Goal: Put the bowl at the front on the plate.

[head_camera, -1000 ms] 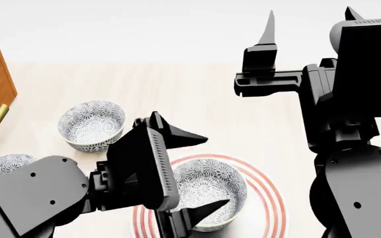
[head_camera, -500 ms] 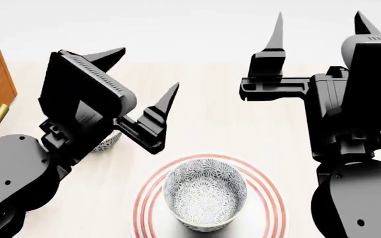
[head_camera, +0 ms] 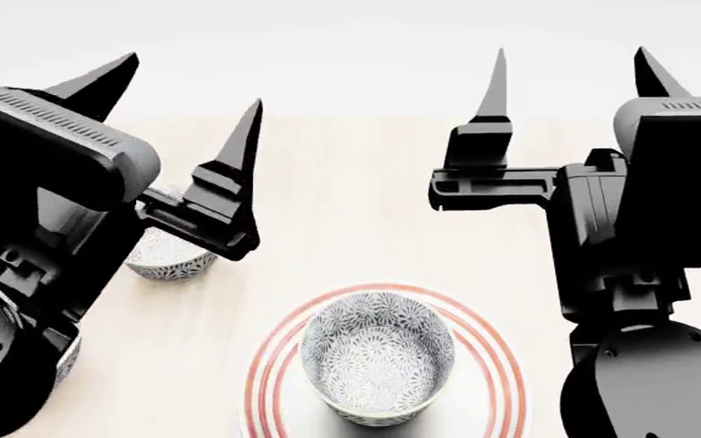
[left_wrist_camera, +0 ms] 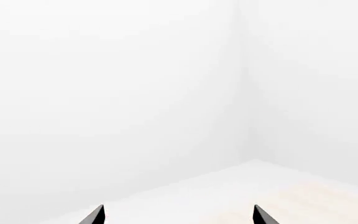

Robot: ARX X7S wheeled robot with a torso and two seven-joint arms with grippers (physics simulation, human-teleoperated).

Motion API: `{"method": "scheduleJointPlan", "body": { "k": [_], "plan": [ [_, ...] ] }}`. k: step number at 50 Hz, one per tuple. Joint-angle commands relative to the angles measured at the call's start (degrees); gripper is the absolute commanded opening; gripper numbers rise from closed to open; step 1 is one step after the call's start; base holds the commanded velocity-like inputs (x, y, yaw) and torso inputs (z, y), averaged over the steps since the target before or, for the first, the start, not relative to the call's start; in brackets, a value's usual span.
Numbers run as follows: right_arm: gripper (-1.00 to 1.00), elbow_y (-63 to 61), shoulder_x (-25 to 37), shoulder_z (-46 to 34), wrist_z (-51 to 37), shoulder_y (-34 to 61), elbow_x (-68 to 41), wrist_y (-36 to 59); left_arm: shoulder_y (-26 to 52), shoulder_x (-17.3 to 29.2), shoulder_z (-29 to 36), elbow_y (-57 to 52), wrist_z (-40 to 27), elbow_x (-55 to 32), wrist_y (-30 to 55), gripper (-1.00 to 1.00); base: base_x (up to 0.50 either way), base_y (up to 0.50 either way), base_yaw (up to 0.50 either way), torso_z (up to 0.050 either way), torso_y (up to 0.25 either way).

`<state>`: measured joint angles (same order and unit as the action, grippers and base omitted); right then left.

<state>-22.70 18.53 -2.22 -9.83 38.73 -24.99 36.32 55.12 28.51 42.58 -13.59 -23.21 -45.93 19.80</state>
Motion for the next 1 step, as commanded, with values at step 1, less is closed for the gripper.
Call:
{"method": "scheduleJointPlan", "body": {
  "k": [1],
  "plan": [
    [1.00, 0.12, -0.18, -0.36, 0.16, -1.72, -0.12, -1.12, -2.08, 1.92, -0.70, -6.51, -3.79, -0.75, 0.51, 1.00, 0.00, 0.00, 0.00, 0.000, 0.000]
  ]
}}
